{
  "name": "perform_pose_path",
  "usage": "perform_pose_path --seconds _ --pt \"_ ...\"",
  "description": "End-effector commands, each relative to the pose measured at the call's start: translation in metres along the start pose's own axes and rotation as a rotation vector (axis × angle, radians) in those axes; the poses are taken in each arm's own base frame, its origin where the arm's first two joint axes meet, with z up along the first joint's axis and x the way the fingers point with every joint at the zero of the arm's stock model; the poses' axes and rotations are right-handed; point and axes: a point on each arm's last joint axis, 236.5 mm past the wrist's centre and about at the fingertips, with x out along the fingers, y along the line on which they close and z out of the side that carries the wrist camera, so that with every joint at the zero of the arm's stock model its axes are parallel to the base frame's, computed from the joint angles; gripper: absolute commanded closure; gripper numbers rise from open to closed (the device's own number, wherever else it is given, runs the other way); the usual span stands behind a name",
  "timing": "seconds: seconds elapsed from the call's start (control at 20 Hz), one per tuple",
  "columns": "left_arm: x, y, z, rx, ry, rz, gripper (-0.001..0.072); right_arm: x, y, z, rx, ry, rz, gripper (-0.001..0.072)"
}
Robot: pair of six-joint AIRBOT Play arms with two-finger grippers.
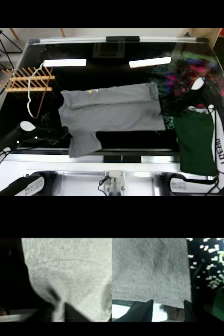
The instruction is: Fold the shirts.
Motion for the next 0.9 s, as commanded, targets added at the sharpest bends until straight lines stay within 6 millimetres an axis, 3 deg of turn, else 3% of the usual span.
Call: perform_pose_path --seconds 0.0,0.2,0.4,0.75,0.85 --pt "0.007 -0.001 -0.001 0.006 0.011 0.004 0.0674 0.022 0.000 -0.010 0.006 0.023 0.002 0.0210" --pt "-0.004 -0.011 0.005 0.040 0.015 -0.014 0.0674 0.040 -0.010 -0.015 0.020 0.019 -0.025 0.0210" --pt "-0.009 -0.018 0.009 0.054 0.013 -0.024 0.0674 0.038 -0.032 -0.026 -0.003 0.065 -0.117 0.0210" --pt "-0.009 -0.018 0.008 0.054 0.016 -0.024 0.0674 0.059 -0.036 -0.049 0.031 0.125 -0.110 0.0210" --pt "-0.010 -0.018 0.008 0.055 0.016 -0.025 0.0674 0.062 -0.031 -0.044 0.041 0.102 -0.088 0.0210"
